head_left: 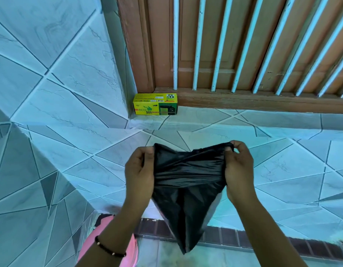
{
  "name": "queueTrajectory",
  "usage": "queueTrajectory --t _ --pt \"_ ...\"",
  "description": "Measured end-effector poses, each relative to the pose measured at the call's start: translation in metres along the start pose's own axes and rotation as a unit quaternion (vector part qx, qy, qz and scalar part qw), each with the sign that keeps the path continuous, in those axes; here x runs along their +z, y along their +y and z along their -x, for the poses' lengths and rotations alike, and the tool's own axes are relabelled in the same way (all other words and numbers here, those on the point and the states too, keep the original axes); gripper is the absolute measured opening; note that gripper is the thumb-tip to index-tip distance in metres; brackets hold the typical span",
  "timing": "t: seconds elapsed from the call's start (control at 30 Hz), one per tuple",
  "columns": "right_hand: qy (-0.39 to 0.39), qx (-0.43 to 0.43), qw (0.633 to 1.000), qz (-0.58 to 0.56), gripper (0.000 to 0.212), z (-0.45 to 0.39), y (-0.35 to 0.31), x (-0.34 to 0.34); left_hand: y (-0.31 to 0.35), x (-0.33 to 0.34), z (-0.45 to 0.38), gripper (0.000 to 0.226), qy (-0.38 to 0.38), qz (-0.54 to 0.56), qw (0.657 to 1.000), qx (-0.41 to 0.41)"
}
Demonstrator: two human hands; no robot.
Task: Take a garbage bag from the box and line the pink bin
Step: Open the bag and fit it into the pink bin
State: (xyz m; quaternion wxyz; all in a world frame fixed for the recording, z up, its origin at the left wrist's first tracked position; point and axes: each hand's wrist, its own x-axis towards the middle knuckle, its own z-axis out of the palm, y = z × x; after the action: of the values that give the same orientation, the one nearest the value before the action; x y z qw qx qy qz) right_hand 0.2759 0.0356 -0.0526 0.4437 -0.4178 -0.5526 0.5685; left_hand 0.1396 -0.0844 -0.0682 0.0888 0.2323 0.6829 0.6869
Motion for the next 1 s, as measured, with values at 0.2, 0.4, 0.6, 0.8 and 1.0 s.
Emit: queueTrajectory --t 0.2,0.4,0.6,0.8,1.0 --pt "-0.019 -0.131 0.985 0.108 0.013 -0.005 0.006 -0.013 -0.001 -0.012 -0.016 0.017 0.015 -0.113 0.993 0.009" --pt "-0.112 -0.152 0.981 0.036 0.016 0.002 0.002 -0.007 0.012 0.002 -0.007 0.072 -0.155 -0.195 0.966 0.069" --pt "-0.256 -0.174 0.949 0.057 0.013 -0.001 -0.005 -0.011 0.014 0.014 -0.010 0.007 -0.317 -0.297 0.882 0.184" --pt "-0.351 -0.043 0.874 0.334 0.025 -0.010 0.019 -0.018 0.025 0.011 -0.017 0.033 -0.299 -0.203 0.922 0.137" --pt "-0.372 0.018 0.848 0.376 0.013 -0.028 0.075 -0.037 0.038 -0.003 -0.028 0.028 -0.230 -0.074 0.969 0.054"
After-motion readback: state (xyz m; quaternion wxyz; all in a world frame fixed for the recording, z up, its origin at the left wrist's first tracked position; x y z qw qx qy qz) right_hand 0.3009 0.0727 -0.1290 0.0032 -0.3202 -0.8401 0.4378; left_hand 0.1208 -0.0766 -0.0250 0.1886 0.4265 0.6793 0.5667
